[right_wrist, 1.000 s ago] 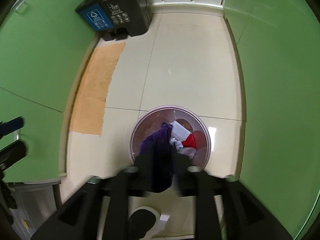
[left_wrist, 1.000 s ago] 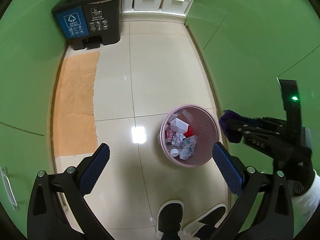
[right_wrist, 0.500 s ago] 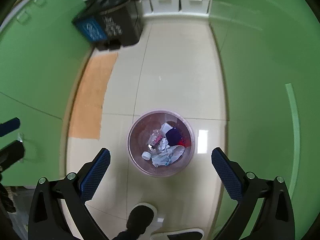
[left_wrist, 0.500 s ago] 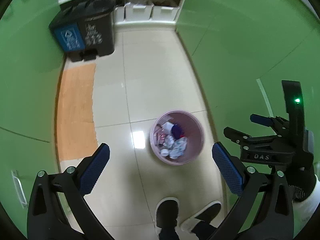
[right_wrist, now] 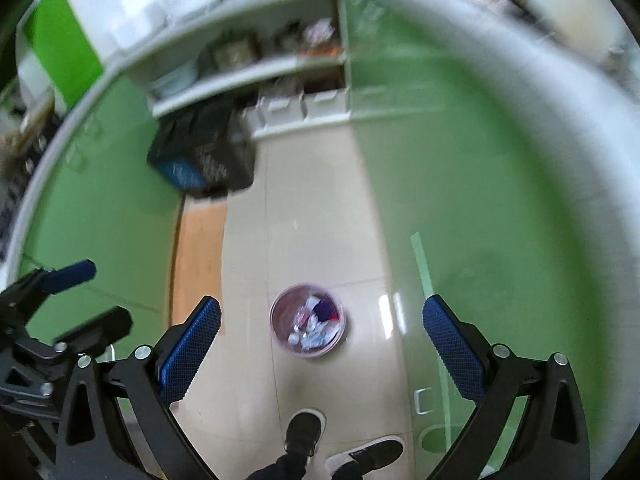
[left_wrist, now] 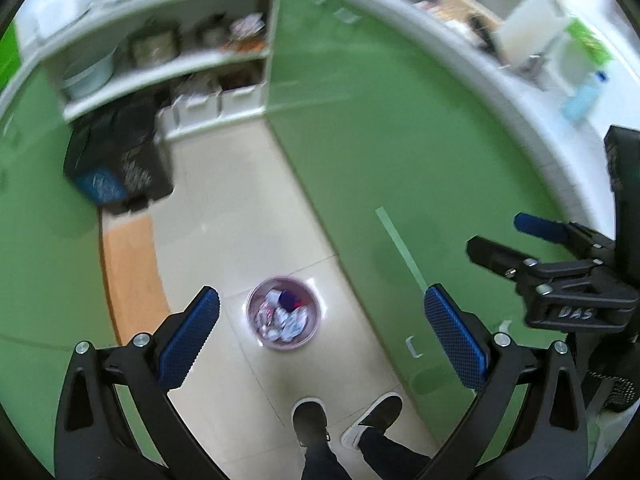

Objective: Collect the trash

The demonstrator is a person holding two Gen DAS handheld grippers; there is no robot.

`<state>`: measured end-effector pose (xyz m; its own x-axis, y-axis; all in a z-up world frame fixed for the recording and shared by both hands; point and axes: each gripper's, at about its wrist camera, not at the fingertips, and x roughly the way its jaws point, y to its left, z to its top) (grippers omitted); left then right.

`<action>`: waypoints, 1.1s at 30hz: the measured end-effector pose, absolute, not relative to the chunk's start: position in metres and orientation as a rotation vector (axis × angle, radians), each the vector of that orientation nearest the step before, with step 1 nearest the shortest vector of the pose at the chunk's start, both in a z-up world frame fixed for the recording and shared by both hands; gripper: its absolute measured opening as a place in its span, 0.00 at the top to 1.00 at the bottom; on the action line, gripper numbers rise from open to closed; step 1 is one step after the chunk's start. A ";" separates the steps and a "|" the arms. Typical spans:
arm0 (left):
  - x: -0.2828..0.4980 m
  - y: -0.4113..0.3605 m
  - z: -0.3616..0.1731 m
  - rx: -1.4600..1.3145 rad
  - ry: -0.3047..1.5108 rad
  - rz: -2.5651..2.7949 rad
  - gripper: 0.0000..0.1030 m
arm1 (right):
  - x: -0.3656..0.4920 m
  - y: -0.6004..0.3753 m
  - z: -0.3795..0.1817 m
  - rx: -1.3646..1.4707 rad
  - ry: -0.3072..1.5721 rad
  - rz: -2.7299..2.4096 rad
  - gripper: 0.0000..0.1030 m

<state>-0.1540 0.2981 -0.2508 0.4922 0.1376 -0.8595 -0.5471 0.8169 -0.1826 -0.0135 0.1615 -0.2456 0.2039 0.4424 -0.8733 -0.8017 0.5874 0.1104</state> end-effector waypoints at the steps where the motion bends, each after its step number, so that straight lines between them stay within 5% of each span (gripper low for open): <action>1: -0.149 0.293 -0.238 -0.457 0.965 0.419 0.03 | -0.009 0.147 -0.222 -0.387 1.015 0.880 0.06; 15: -0.070 0.198 -0.087 -0.199 0.846 0.166 0.03 | 0.028 -0.043 -0.070 -0.164 0.843 0.532 0.06; 33: -0.004 0.081 -0.023 -0.054 0.807 0.004 0.03 | 0.027 -0.158 -0.026 -0.082 0.795 0.352 0.06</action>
<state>-0.0045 0.0813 -0.0232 0.6917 -0.0171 -0.7220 -0.0238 0.9986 -0.0465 0.0267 -0.1584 -0.0257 0.6455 0.2786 -0.7112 -0.3398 0.9386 0.0592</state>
